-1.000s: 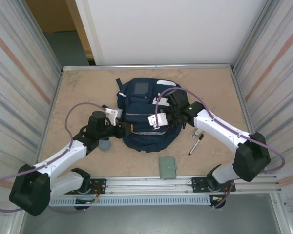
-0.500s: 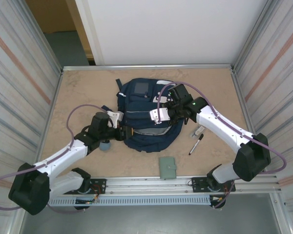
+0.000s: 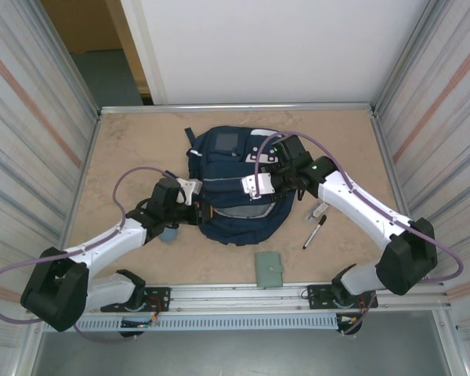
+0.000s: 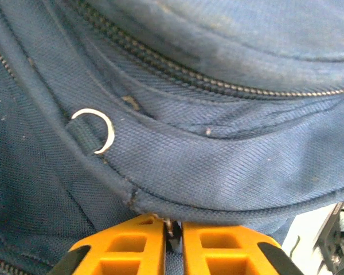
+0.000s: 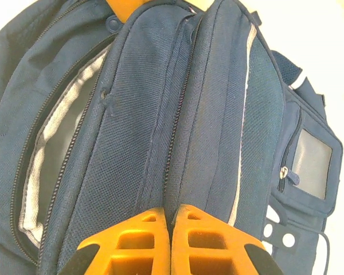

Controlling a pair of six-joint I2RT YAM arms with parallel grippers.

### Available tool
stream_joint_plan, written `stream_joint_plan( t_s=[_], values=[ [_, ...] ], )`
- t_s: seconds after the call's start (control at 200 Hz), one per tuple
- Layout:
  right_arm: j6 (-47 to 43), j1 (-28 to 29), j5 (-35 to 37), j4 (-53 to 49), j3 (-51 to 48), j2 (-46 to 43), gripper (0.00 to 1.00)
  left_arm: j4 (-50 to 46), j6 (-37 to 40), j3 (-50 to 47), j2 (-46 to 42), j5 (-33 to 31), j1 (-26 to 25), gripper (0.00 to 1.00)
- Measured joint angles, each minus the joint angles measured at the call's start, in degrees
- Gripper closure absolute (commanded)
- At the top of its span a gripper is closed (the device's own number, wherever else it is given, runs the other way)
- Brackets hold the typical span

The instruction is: Pack books, pencil case, and school supplies into a backpack

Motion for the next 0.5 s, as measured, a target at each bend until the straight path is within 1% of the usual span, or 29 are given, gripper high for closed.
stream_joint_plan(
  t_s=[0.085, 0.271, 0.481, 0.501],
  values=[
    [0.0, 0.0, 0.0, 0.0, 0.0, -0.4, 1.00, 0.0, 0.7, 0.0, -0.1, -0.4, -0.5, 1.00],
    [-0.2, 0.0, 0.4, -0.6, 0.0, -1.0, 1.00, 1.7, 3.0, -2.0, -3.5, -1.8, -0.9, 1.00],
    [-3.1, 0.9, 2.7, -1.3, -0.5, -1.4, 1.00, 3.0, 6.0, -4.5, -8.2, -3.8, -0.9, 1.00],
    [-3.1, 0.9, 2.9, -1.2, -0.7, -1.4, 0.98, 3.4, 6.0, -4.8, -8.4, -3.6, -0.9, 1.00]
  ],
)
